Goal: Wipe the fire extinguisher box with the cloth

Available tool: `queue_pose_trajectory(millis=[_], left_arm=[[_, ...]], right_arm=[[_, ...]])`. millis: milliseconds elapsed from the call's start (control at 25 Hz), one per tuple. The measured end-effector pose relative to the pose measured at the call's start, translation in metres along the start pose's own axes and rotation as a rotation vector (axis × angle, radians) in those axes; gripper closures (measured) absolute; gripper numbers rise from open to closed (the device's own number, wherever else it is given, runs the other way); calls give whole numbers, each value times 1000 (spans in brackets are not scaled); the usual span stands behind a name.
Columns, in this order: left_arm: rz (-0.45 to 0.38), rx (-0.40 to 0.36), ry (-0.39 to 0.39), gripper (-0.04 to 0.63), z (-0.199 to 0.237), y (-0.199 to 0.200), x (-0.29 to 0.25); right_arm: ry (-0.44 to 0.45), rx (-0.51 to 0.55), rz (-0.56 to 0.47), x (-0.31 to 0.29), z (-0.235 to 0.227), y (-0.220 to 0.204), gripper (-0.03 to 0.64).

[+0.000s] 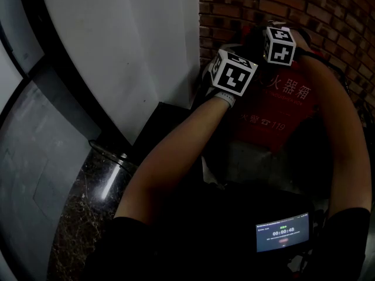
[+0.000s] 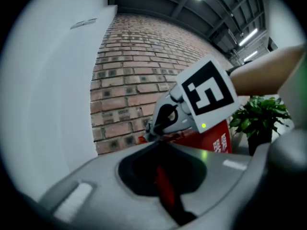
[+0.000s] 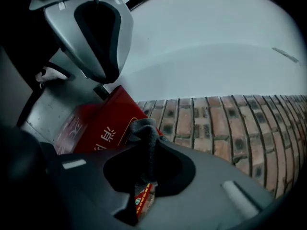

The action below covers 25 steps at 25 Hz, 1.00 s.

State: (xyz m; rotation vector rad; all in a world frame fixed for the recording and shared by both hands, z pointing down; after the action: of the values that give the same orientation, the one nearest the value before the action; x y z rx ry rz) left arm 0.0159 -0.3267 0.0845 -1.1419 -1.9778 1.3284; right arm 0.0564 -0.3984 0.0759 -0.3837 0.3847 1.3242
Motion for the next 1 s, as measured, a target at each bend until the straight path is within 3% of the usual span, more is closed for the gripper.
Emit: queue_pose_trajectory(millis=[480, 1000], left_arm=[[-5, 14, 5, 592, 3, -2, -6], [-22, 14, -46, 592, -39, 22, -18]], right_arm=[[54, 44, 1, -16, 9, 8, 588], [56, -14, 74, 10, 19, -56, 588]])
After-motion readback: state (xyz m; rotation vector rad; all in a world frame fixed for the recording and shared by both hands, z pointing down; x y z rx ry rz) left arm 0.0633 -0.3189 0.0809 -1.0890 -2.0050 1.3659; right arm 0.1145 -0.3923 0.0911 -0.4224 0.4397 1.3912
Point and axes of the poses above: the fingertips, and each gripper's own axes: x backward along the fingers, z to its left, y out of its top, the point moved 2 cm from there along x, backward along the fingers, and after that the axes turned 9 degrees about -x, right-handed, at the moved point
